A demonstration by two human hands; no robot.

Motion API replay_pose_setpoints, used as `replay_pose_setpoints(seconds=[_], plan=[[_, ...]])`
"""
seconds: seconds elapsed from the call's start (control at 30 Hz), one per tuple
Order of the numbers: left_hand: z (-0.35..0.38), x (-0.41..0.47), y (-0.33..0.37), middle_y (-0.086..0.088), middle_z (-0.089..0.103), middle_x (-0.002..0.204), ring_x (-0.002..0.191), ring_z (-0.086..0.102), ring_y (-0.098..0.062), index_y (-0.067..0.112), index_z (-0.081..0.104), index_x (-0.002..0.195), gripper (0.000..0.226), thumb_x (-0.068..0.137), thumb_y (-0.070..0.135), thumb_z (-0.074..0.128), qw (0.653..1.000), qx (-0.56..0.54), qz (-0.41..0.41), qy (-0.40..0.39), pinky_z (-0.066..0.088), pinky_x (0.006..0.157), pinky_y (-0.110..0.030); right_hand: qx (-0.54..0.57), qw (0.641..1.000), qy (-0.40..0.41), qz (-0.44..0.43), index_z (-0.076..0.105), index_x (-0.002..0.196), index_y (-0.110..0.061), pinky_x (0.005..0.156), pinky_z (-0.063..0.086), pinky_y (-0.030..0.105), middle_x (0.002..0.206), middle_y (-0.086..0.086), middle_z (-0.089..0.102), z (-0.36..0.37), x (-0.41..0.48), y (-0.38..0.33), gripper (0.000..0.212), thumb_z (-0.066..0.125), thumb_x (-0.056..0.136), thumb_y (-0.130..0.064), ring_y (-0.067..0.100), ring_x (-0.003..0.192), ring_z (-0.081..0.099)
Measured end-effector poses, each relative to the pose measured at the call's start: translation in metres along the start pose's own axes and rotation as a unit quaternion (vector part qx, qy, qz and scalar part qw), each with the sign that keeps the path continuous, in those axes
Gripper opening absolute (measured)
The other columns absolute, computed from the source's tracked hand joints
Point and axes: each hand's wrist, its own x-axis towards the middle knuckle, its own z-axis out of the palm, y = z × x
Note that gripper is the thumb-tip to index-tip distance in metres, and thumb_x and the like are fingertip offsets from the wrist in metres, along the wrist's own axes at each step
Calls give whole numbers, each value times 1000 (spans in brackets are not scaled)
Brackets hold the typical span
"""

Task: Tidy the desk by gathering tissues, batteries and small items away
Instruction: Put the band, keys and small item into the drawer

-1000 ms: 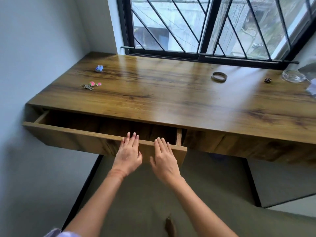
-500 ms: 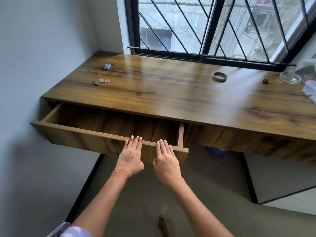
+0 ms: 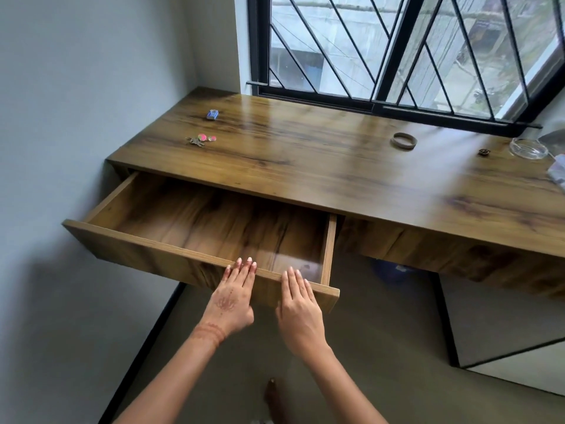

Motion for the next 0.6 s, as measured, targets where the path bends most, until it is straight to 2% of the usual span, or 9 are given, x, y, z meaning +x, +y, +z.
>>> replay_pose_setpoints(seconds=[0.1,0.23,0.4,0.5,0.6], plan=[[-4,1,0,-7,-1,158,145,-5,-21,9,-2,147,75,86,14,41,1000,-4,3,-5,-13,110,-29,5,1000,-1,6,62,117,-2,96,42,38,120,13,63,-2,1,-1,64,81,58,-20,23,114,59],[-14,14,-10,-6,16,156,145,8,-17,7,13,147,64,89,17,38,999,-43,16,21,-13,109,-26,51,998,31,21,64,113,-4,94,46,34,114,11,66,-12,19,-4,49,76,69,-22,21,109,62],[-31,54,-38,-5,2,158,145,-4,-17,9,3,148,64,97,32,35,997,-65,-22,47,-8,114,-28,97,994,55,1,46,132,-2,109,25,39,137,13,49,-19,75,-8,52,59,85,-19,25,131,40],[-46,92,-64,-5,0,158,145,-6,-17,9,2,148,67,97,34,37,996,-69,-36,48,-6,116,-30,126,991,52,-9,33,140,-5,114,6,29,148,10,32,-24,122,-17,51,46,93,-22,20,141,20],[-58,135,-96,-5,0,158,145,-7,-17,9,2,148,68,96,33,39,994,-73,-49,62,-8,115,-28,145,988,54,-18,26,143,-7,114,-1,24,153,7,23,-24,176,-26,52,40,96,-24,17,143,10]])
